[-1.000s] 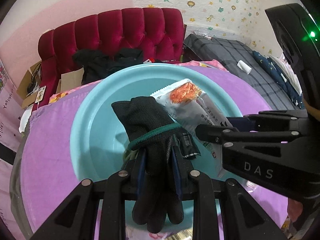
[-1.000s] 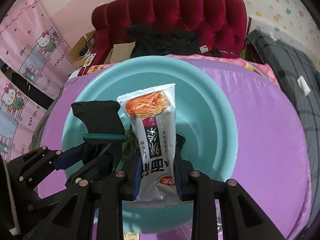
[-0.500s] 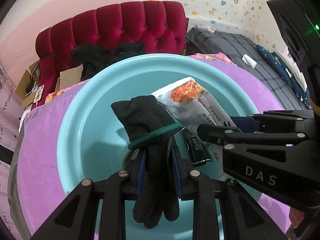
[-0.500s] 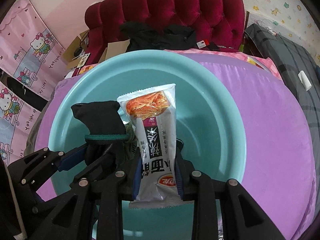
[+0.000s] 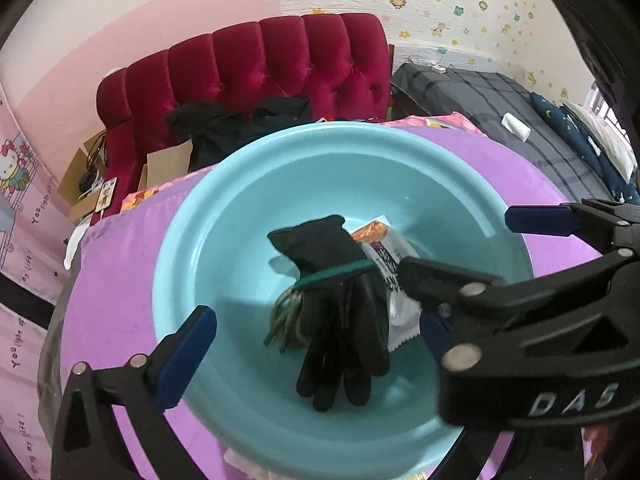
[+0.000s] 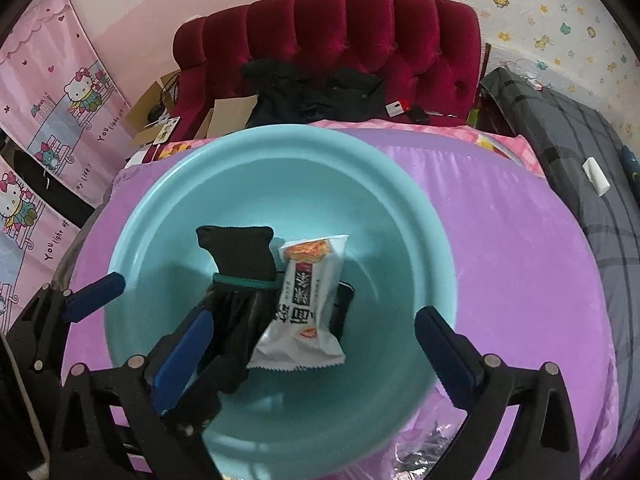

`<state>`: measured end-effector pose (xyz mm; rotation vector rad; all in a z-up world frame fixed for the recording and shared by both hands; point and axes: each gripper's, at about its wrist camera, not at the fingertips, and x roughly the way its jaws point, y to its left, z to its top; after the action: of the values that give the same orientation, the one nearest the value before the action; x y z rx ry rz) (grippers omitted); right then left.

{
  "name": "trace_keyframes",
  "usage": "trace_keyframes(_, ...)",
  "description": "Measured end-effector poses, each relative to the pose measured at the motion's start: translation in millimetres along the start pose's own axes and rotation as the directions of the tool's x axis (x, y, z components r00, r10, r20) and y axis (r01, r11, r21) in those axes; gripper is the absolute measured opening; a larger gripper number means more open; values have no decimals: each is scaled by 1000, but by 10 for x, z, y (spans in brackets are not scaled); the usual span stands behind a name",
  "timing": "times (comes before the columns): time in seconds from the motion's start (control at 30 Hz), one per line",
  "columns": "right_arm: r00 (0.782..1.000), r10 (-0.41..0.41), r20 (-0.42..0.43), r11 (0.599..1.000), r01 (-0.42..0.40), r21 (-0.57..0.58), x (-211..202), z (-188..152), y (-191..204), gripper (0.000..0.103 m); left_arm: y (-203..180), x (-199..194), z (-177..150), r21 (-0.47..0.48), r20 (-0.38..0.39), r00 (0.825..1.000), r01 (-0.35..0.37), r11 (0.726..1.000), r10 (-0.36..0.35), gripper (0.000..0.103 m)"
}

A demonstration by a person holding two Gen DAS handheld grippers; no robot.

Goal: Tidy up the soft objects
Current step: 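Open both grippers to drop the glove and packet into the basin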

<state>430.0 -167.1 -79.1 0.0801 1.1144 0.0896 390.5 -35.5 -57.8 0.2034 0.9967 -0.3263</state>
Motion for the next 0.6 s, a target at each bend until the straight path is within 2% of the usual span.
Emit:
trace_keyframes(0.27,1000,-12,-1,1000,12,-20,-210,-174,-20,103,-51,-232,-152,-21,1,1000,1,1000,-1,103)
trace_keyframes(0.43,1000,-8,8,1000,8,-26,-444,-404,-58,103,-96,-437,-313,-56,7,1000,11,998,-11,103)
trace_keyframes(0.6,1000,-17,14,999,17,-29,-657,-597,-117,103,-184,-649,-430,-44,12,1000,-10,999,10,103)
